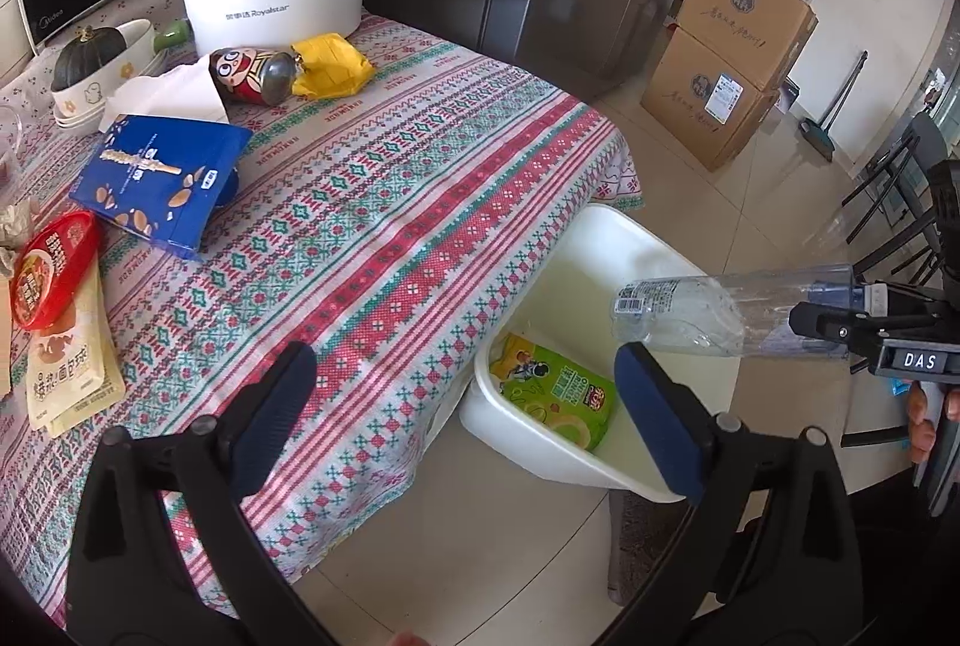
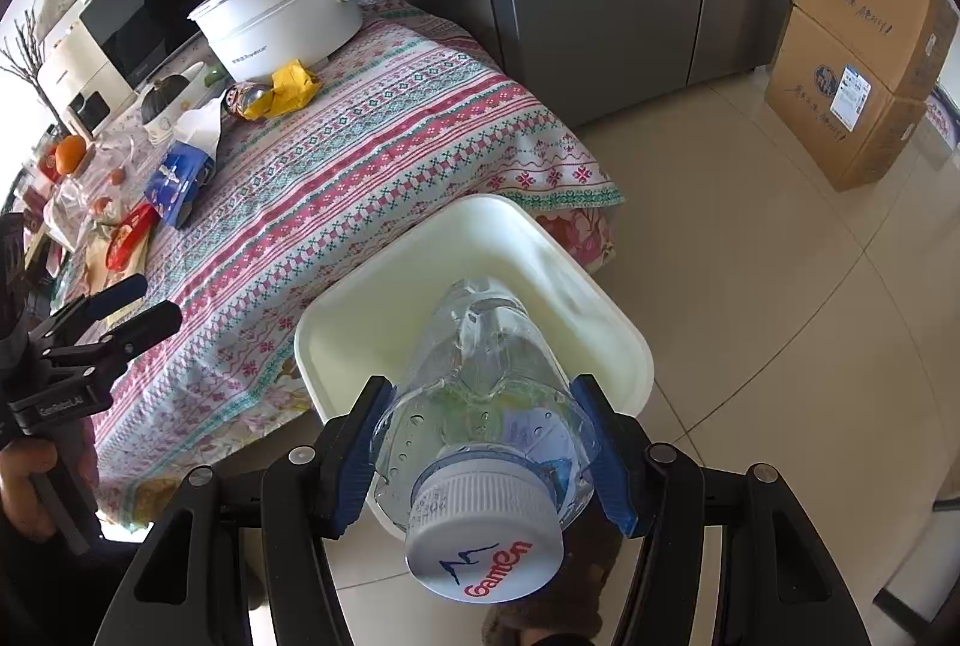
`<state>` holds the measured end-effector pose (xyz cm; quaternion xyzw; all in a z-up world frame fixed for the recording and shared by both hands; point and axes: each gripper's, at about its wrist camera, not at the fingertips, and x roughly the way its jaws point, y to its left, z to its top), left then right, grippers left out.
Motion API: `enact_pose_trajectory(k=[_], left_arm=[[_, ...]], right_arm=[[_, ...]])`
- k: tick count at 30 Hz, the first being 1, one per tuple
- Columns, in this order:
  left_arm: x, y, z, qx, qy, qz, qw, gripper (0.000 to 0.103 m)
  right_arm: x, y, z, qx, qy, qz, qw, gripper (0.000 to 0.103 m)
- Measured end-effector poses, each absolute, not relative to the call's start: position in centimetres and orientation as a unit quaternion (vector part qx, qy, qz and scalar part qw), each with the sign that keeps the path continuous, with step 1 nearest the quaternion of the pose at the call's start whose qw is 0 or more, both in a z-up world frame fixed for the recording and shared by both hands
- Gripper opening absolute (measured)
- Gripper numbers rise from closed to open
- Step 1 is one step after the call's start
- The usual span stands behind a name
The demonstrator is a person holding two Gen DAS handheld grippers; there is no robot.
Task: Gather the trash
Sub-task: 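Open the right tool to drop the water bottle into the white bin, then move both tools back toward the table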
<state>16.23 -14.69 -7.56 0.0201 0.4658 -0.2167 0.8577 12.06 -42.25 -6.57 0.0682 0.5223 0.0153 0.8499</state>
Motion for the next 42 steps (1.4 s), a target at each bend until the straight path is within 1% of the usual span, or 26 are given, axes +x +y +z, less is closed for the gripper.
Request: enact_pose_trajectory(k=[1,3,7,12,16,20,22,32,35,37,39,42], left_arm=[[16.2,-14.4,-7.4,0.021,0.465,-0.215,0.858,0.100],[16.0,-14.0,-7.2,0.023,0.463,-0.212,0.860,0.101],[15.9,-12.6,-6.7,0.020,0.460,-0.203,0.864,0.101],[15.5,-10.2,-6.0,0.016,0.455,-0.186,0.871,0.102],[15.2,-7.9,-5.5,0.006,0.452,-0.167,0.876,0.102],[14.9,-5.3,-5.1,-0.010,0.450,-0.150,0.880,0.102],[14.6,-4.0,-4.5,-0.015,0.447,-0.144,0.883,0.102],[14.8,3.7,-0.3,0.015,0.406,-0.090,0.909,0.102],[15.0,6.1,-0.8,0.008,0.383,-0.070,0.921,0.102],[14.9,7.8,-2.3,-0.022,0.370,-0.055,0.927,0.102],[15.4,8.6,-3.5,-0.015,0.402,-0.054,0.914,0.102],[15.4,9.7,-4.2,-0.020,0.394,-0.048,0.918,0.102]], right_arm=[[12.2,-42.2,-6.6,0.070,0.523,0.011,0.849,0.069],[12.4,-42.0,-6.3,0.074,0.519,0.005,0.851,0.077],[12.8,-41.2,-5.4,0.068,0.506,0.005,0.860,0.083],[13.8,-39.2,-4.6,0.060,0.499,0.015,0.864,0.085],[14.7,-36.7,-4.1,0.046,0.494,0.029,0.868,0.089],[15.3,-33.9,-3.4,0.027,0.483,0.047,0.874,0.090],[15.6,-32.5,-3.1,0.021,0.480,0.058,0.875,0.093],[17.4,-26.6,-1.8,0.009,0.459,0.103,0.882,0.094],[18.1,-24.7,-1.8,0.005,0.456,0.113,0.883,0.094],[18.5,-23.6,-1.7,0.003,0.454,0.119,0.883,0.094],[18.9,-22.5,-1.8,-0.001,0.453,0.124,0.883,0.094],[19.3,-20.6,-1.8,-0.012,0.448,0.133,0.884,0.094]])
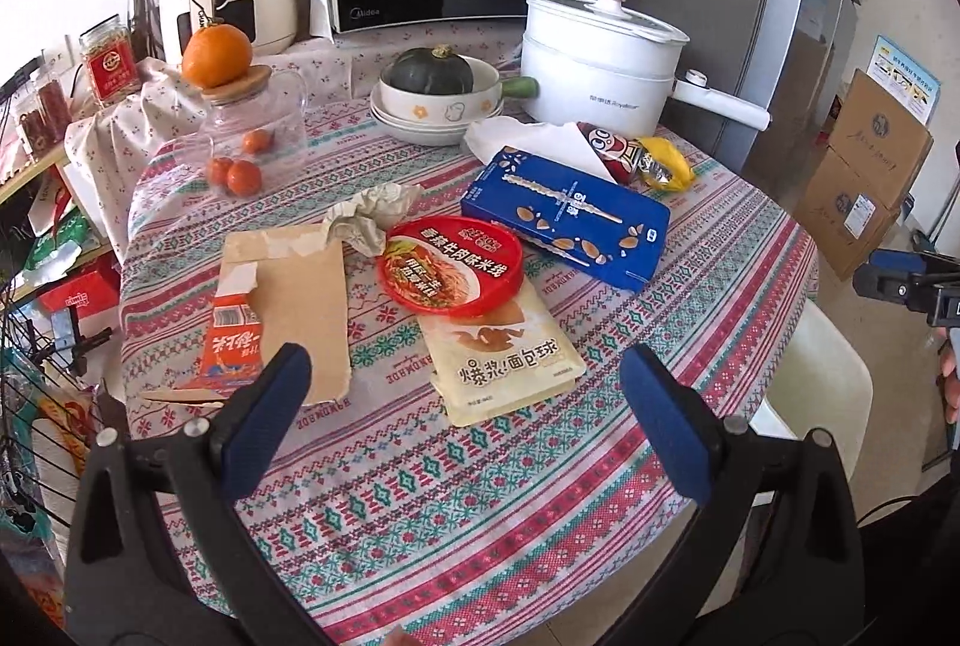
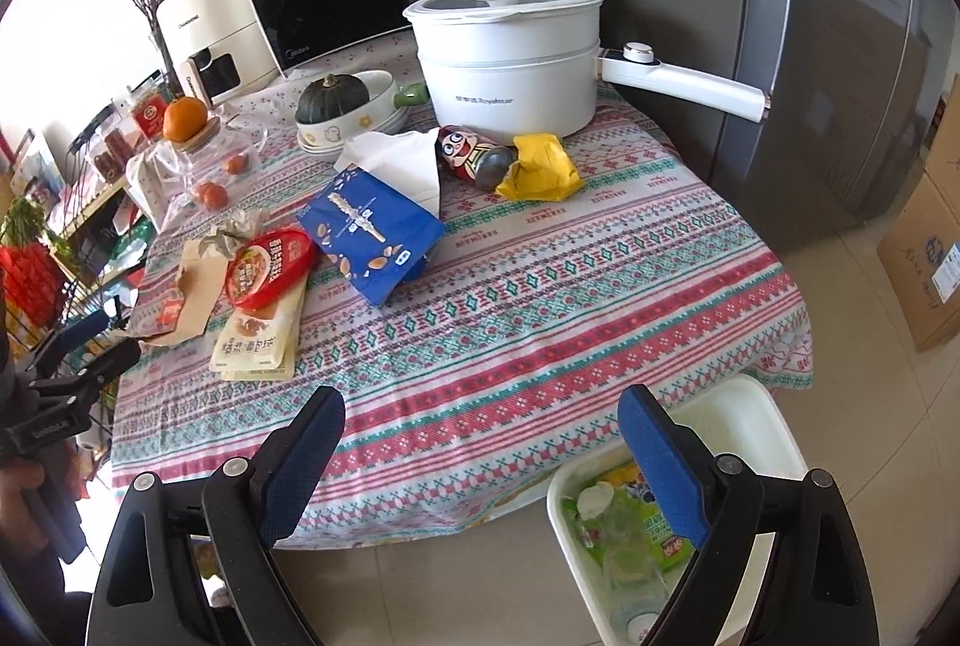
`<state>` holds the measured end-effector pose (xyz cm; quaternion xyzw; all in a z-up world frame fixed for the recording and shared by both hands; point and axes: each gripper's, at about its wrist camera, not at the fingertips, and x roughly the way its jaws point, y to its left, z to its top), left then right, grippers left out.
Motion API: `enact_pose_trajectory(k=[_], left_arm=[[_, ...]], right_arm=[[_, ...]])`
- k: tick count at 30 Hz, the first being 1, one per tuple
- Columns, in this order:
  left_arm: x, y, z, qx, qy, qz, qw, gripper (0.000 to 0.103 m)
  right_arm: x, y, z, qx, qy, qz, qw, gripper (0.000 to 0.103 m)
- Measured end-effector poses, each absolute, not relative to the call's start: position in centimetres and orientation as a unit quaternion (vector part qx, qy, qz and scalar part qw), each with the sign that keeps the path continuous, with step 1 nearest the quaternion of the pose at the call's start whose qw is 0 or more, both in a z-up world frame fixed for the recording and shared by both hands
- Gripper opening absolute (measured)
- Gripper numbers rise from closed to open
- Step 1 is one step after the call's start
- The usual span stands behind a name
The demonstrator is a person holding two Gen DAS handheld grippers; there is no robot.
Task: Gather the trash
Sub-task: 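Move both tools back toward the table, then grasp the red instant noodle bowl by its rim with the left tool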
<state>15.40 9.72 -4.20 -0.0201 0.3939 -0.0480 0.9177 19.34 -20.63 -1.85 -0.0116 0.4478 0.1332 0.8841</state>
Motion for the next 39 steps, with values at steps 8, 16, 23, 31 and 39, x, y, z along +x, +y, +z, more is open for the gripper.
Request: enact_pose_trajectory(k=[8,16,23,31,39], left_arm=[[16.3,11.5,-7.0,-0.034,0.426,-0.030,0.903,0.102],[18.7,12.7,-9.6,-0.140,0.472,-0.022,0.870,0.102],[21.7,13.7,-11.3,-0.232,0.463,-0.015,0.855,0.090],[23.7,14.9,-13.0,-0.273,0.451,-0.006,0.850,0.064],[24.9,16.4,-15.2,-0.312,0.449,0.000,0.837,0.033]], right_arm=[[20.6,-16.6,-2.6,-0.031,0.450,0.155,0.879,0.094],[22.6,-13.5,-4.2,-0.029,0.467,0.165,0.868,0.094],[24.4,-12.7,-5.6,-0.015,0.486,0.165,0.858,0.094],[26.0,-14.1,-6.4,-0.022,0.489,0.143,0.860,0.094],[28.1,-15.2,-6.7,-0.016,0.486,0.136,0.863,0.094]])
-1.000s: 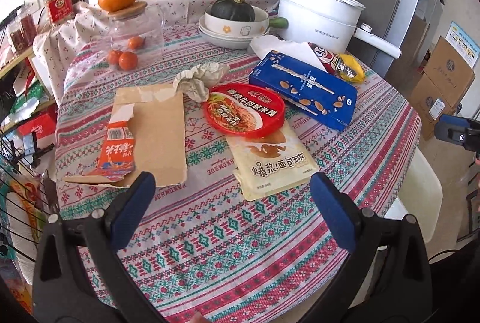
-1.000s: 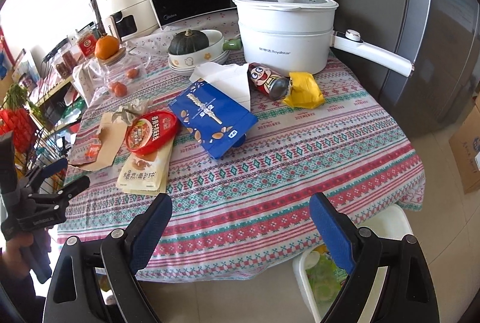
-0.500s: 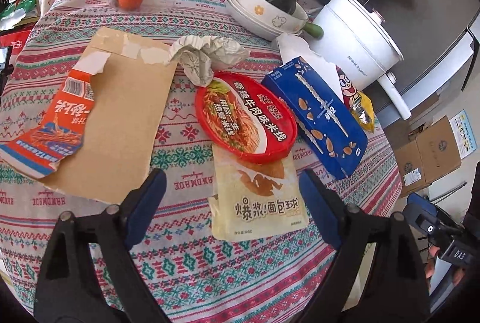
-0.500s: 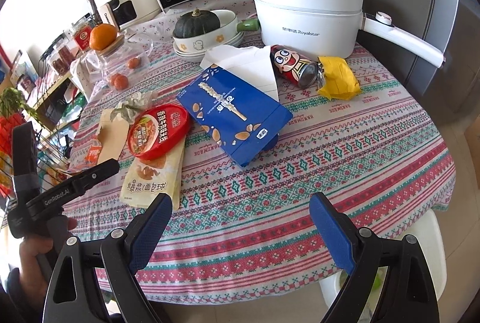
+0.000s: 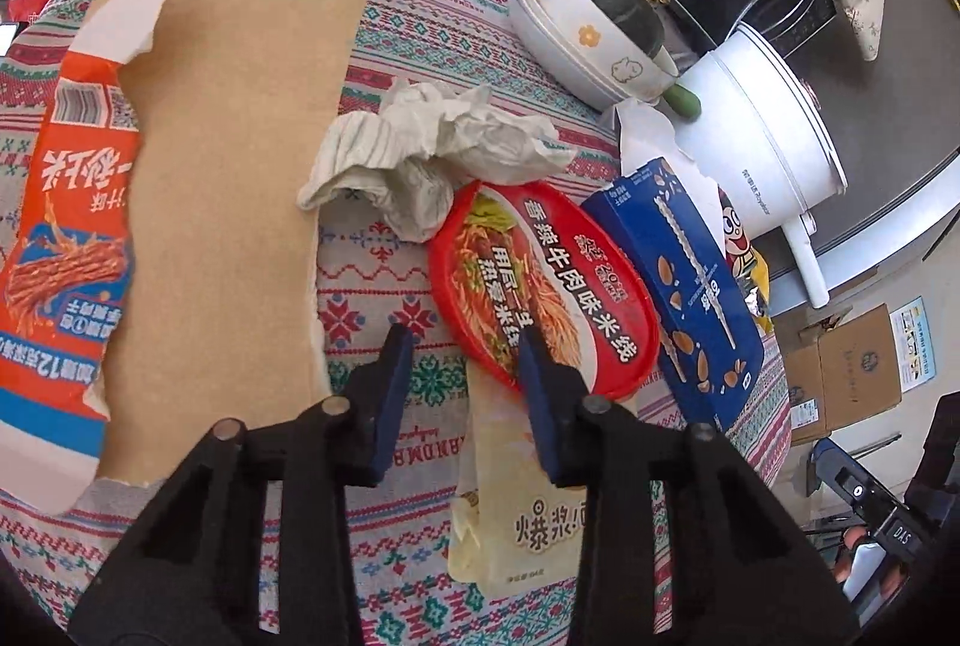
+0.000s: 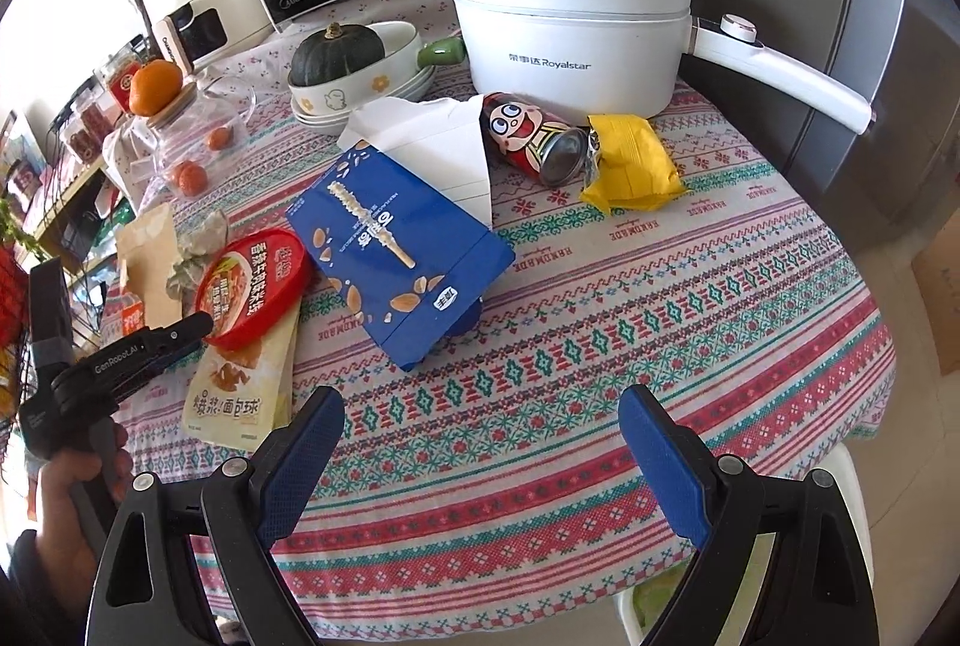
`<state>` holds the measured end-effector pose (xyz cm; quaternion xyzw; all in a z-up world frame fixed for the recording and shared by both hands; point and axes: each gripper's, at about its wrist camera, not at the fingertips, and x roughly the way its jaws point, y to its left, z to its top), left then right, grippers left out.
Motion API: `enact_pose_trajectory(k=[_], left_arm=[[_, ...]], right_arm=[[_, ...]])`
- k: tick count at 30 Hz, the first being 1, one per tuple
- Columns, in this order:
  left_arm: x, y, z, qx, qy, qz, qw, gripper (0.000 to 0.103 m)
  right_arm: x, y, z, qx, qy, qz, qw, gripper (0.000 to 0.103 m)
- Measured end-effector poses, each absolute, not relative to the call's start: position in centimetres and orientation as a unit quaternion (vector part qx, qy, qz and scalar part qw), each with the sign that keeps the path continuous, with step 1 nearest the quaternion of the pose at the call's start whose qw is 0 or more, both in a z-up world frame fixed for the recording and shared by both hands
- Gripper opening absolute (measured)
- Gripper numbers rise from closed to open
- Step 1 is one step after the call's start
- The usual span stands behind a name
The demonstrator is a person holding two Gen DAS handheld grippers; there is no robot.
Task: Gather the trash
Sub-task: 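Grasp the red instant noodle bowl by its rim with the left tool, then grasp the blue snack box with the right tool while the left tool holds the red bowl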
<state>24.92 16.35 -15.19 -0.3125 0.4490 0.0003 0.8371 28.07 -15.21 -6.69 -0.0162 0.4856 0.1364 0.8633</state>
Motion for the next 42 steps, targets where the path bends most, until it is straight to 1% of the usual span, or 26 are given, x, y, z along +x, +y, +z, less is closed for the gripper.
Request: enact_pose_trajectory(k=[3,8,9,10,15,17,19,24,26,27,28,29,30,32,36,42], left_arm=[[25.1,16.6,-15.5,-0.334,0.445,-0.010,0.831,0.020],[24.9,16.1,-14.8,-0.325,0.439,-0.022,0.838,0.011],[24.9,15.8,-14.5,-0.320,0.438,-0.024,0.840,0.007],[24.8,15.6,-14.1,-0.315,0.438,-0.030,0.841,0.005],[23.6,14.7,-11.7,-0.269,0.430,-0.047,0.861,0.006],[23.0,14.8,-11.0,-0.262,0.426,-0.049,0.865,0.006],[22.4,15.0,-10.4,-0.255,0.423,-0.047,0.868,0.006],[21.1,15.6,-9.4,-0.228,0.421,-0.029,0.877,0.006],[20.7,15.9,-9.2,-0.220,0.424,-0.022,0.878,0.006],[20.5,16.0,-9.2,-0.216,0.426,-0.019,0.879,0.006],[20.3,16.1,-9.2,-0.210,0.427,-0.016,0.879,0.006],[20.1,16.2,-9.1,-0.204,0.427,-0.014,0.881,0.006],[19.9,16.2,-9.0,-0.197,0.427,-0.012,0.882,0.006],[19.6,16.3,-8.8,-0.188,0.428,-0.010,0.884,0.006],[19.1,15.9,-8.4,-0.178,0.425,-0.014,0.887,0.006],[18.4,14.1,-7.2,-0.156,0.417,-0.033,0.895,0.006]], right_arm=[[28.9,-15.5,-6.8,-0.008,0.482,0.140,0.865,0.094],[30.3,-16.2,-7.6,0.038,0.491,0.152,0.857,0.094],[30.6,-16.3,-7.9,0.050,0.497,0.157,0.852,0.094],[30.8,-16.5,-8.1,0.062,0.501,0.161,0.848,0.094],[31.6,-16.4,-9.3,0.114,0.512,0.185,0.831,0.093],[32.0,-16.0,-10.0,0.134,0.518,0.194,0.822,0.089],[32.5,-15.6,-10.9,0.150,0.524,0.197,0.815,0.082],[33.5,-14.3,-12.9,0.191,0.534,0.210,0.796,0.070],[33.8,-13.7,-13.5,0.203,0.536,0.218,0.790,0.062],[33.8,-13.4,-13.7,0.205,0.538,0.222,0.787,0.056],[33.9,-13.1,-13.9,0.207,0.538,0.224,0.785,0.043],[33.9,-12.9,-14.0,0.207,0.540,0.228,0.783,0.035],[33.8,-12.7,-14.0,0.205,0.541,0.233,0.782,0.023],[33.4,-12.2,-13.2,0.196,0.531,0.245,0.787,0.021],[32.2,-11.7,-10.7,0.184,0.506,0.272,0.798,0.007],[29.4,-11.8,-7.1,0.156,0.483,0.295,0.809,0.004]])
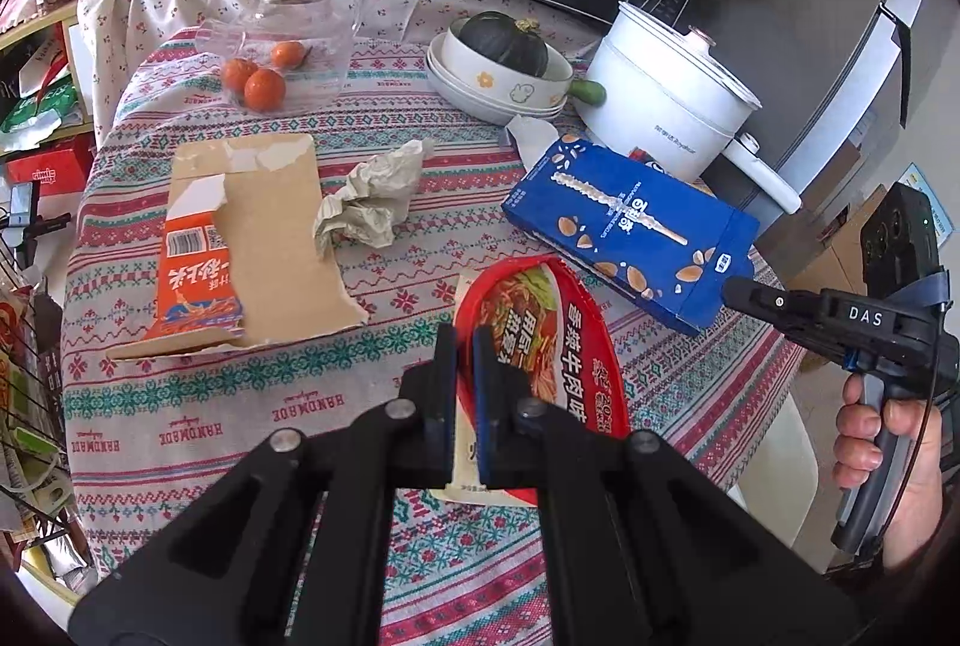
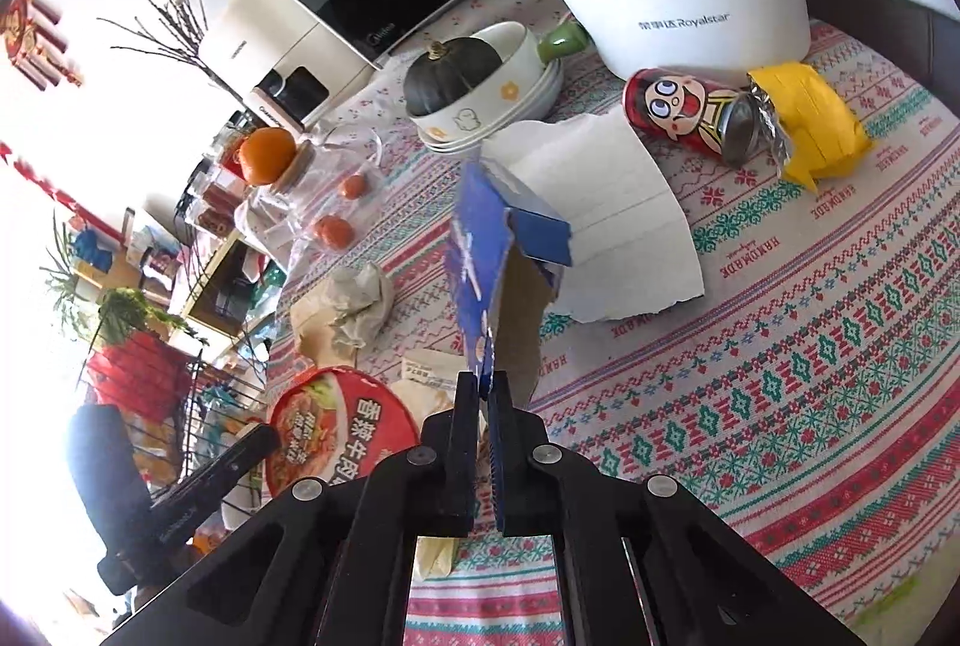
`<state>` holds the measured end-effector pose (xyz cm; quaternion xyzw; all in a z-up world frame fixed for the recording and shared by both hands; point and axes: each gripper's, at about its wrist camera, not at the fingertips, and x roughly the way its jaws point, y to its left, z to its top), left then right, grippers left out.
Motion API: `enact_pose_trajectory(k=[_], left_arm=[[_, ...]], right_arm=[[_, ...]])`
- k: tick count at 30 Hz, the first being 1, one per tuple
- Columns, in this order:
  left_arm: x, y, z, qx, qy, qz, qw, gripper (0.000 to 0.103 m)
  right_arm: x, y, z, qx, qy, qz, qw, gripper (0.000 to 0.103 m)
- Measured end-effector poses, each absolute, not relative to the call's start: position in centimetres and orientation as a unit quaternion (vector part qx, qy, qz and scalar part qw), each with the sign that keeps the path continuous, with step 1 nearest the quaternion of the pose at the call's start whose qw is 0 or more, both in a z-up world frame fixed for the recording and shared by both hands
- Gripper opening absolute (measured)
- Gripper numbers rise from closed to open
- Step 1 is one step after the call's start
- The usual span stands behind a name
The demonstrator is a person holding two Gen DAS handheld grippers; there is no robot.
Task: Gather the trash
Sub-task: 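Grasp the blue snack box with the right tool while the left tool holds the red bowl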
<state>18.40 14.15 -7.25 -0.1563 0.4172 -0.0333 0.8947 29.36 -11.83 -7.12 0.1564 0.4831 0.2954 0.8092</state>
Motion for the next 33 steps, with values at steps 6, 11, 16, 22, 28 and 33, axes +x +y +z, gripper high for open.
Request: enact_pose_trajectory(k=[6,11,16,22,28,33], left_arm=[[17.6,13.1,-6.4,-0.153,0.410,-0.045,0.898,0.006],[16.9,12.1,-5.9,-0.143,0.408,-0.051,0.900,0.006],[16.6,11.2,-5.6,-0.144,0.403,-0.056,0.902,0.006],[16.8,10.3,-5.6,-0.140,0.406,-0.058,0.901,0.006],[16.9,10.4,-5.9,-0.137,0.409,-0.056,0.900,0.006],[17.1,10.6,-6.2,-0.138,0.413,-0.054,0.899,0.006]], right_arm=[[26.2,-13.5,-4.4,0.126,0.469,0.300,0.821,0.003],[23.9,-15.9,-2.8,0.110,0.464,0.284,0.832,0.003],[21.9,-18.2,-1.7,0.097,0.466,0.269,0.837,0.003],[21.5,-18.6,-2.1,0.089,0.469,0.287,0.830,0.004],[22.6,-18.4,-2.9,0.115,0.473,0.295,0.823,0.009],[23.9,-17.9,-3.7,0.115,0.479,0.281,0.824,0.015]])
